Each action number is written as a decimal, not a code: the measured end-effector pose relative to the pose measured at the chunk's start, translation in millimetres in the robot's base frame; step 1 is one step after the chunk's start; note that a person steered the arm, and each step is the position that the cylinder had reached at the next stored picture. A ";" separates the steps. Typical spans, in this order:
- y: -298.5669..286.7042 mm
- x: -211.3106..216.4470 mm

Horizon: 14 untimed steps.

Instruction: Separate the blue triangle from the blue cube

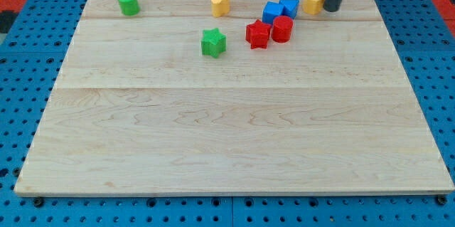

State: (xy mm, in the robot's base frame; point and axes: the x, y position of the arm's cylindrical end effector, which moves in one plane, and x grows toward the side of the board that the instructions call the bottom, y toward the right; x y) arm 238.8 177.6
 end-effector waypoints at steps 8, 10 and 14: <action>-201.4 25.1; -215.2 -6.0; -234.2 44.4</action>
State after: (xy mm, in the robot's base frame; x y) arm 283.2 -56.6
